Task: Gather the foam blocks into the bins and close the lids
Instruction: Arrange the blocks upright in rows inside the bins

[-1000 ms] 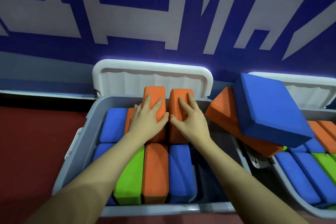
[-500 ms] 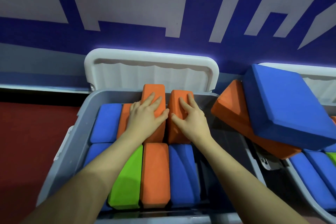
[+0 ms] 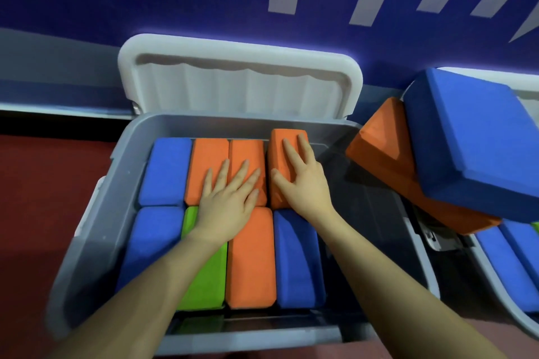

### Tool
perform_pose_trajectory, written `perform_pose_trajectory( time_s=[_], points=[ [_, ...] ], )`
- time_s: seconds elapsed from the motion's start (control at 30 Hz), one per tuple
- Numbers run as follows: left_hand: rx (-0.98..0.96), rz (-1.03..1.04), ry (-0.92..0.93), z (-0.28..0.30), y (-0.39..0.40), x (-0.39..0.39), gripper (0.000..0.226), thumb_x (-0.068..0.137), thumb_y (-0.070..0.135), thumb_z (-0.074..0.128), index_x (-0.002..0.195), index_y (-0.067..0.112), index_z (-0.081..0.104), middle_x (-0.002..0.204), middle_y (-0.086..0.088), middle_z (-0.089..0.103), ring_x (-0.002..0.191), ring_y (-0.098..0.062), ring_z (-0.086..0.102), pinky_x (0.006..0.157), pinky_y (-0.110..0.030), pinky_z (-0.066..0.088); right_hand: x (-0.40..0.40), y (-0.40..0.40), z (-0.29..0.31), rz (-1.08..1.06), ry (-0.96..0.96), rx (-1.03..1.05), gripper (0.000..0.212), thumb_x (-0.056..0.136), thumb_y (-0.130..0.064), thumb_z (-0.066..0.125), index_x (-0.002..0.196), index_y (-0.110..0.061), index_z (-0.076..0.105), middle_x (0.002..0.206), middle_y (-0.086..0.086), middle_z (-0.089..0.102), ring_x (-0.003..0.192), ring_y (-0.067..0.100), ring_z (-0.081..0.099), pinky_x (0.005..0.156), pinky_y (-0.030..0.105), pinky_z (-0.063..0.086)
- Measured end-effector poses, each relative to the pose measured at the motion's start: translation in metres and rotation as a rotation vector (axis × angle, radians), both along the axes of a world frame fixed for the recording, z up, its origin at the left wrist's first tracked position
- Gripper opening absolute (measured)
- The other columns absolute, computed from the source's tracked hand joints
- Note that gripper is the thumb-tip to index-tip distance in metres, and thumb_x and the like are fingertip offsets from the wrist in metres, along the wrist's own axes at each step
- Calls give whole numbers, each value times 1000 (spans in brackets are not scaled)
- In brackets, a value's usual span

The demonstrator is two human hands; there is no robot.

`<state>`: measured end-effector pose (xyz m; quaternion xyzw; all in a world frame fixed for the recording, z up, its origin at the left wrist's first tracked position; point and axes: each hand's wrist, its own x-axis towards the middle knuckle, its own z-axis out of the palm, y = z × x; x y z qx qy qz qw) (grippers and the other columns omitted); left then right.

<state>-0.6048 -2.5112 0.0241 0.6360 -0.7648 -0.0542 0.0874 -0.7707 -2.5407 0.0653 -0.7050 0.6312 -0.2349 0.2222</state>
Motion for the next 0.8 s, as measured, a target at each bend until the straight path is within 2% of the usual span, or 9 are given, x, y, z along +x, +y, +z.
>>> perform_pose_trajectory(
  time_s=[0.17, 0.27, 0.33, 0.43, 0.53, 0.67, 0.73, 0.8],
  points=[
    [59, 23, 11, 0, 2, -2, 68, 87, 55, 0, 148, 39, 25, 157, 13, 17, 148, -25, 8, 115, -46, -7, -7, -3, -6, 35, 154, 2, 67, 96, -44, 46, 153, -31, 14, 162, -2, -2, 142, 33, 19, 112, 44, 29],
    [69, 19, -4, 1, 4, -3, 68, 86, 54, -2, 148, 40, 22, 157, 14, 15, 148, -25, 6, 114, -44, -9, -11, -6, -10, 33, 174, 47, 67, 96, -47, 43, 153, -36, 10, 162, -7, -6, 139, 32, 25, 101, 45, 40],
    [83, 26, -1, 3, 5, -2, 67, 87, 54, 0, 148, 40, 23, 157, 14, 17, 148, -25, 8, 114, -44, -9, -5, -9, -15, 39, 189, 155, 67, 97, -47, 41, 153, -38, 6, 161, -11, -11, 133, 35, 32, 94, 44, 41],
    [122, 52, -37, 2, 2, 0, 73, 79, 55, -14, 149, 45, 6, 157, 19, -3, 148, -20, -6, 115, -44, -12, 2, -13, -35, 75, 203, 183, 65, 99, -46, 37, 153, -34, 4, 161, -7, -13, 132, 39, 32, 101, 45, 38],
    [152, 59, -54, 0, -2, -2, 74, 74, 55, -22, 146, 48, -8, 151, 22, -19, 146, -17, -15, 114, -44, -14, -2, -19, -50, 89, 221, 129, 64, 98, -48, 31, 154, -31, 6, 162, -1, -9, 143, 36, 17, 116, 44, 23],
    [140, 41, -98, 1, -4, -4, 74, 75, 54, -22, 147, 47, -8, 156, 21, -14, 147, -16, -13, 114, -44, -13, -1, -23, -55, 108, 307, 88, 75, 85, -59, 7, 154, -29, 5, 162, 4, -5, 147, 33, 6, 119, 46, 10],
    [126, 27, -110, 2, -3, -4, 74, 77, 54, -18, 149, 46, -2, 158, 18, -7, 148, -17, -8, 114, -44, -11, -2, -26, -62, 149, 356, 89, 75, 85, -58, 1, 154, -26, 4, 162, 5, -3, 148, 34, 2, 119, 49, 8],
    [121, 5, -88, 5, -1, -3, 73, 80, 55, -13, 150, 44, 9, 159, 16, 4, 148, -18, 0, 113, -43, -10, -6, -32, -71, 208, 419, 119, 80, 86, -60, -14, 154, -25, 9, 162, 5, -3, 147, 37, -1, 117, 53, 7]
  ],
)
